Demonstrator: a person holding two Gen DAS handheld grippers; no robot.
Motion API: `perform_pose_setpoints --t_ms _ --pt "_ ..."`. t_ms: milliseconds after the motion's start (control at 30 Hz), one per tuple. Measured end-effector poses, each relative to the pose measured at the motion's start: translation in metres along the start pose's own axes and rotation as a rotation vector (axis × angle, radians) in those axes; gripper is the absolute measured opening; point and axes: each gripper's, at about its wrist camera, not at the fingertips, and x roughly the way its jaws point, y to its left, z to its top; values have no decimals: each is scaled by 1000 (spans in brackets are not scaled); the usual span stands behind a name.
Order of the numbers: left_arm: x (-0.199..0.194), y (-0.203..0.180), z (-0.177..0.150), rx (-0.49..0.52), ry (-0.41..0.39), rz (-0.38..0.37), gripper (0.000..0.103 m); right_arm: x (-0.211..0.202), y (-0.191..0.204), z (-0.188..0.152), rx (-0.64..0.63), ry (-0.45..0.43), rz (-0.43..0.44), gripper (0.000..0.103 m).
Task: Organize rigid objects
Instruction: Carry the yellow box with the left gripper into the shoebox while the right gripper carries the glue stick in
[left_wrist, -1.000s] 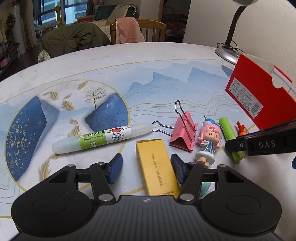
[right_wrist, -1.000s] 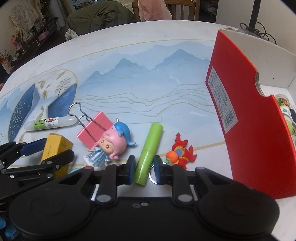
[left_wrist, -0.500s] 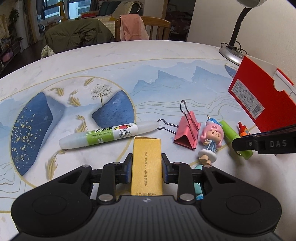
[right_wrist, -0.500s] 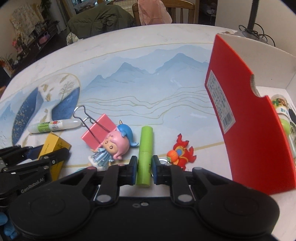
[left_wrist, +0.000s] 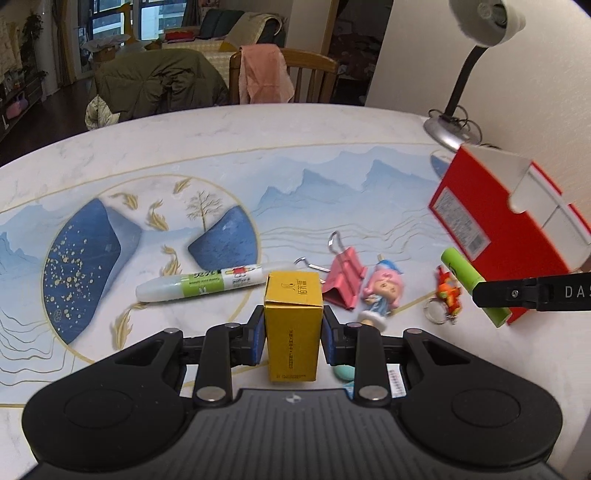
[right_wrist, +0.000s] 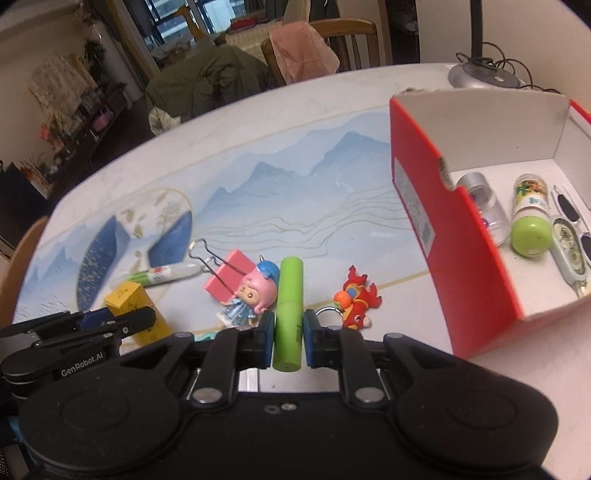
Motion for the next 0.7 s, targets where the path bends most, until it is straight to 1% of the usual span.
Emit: perform_pose_setpoints --t_ms 167,367,467,700 --pt "-19 -14 5 5 -21 -33 29 -23 -8 0 15 -38 23 15" --pt "-38 -42 18 23 -57 -79 29 -47 -22 3 36 -79 47 15" --pt "-42 -57 26 26 -69 -105 29 -58 -32 6 44 -102 48 15" --pt "-44 -101 45 74 -93 -135 29 -81 -65 17 67 -159 38 15"
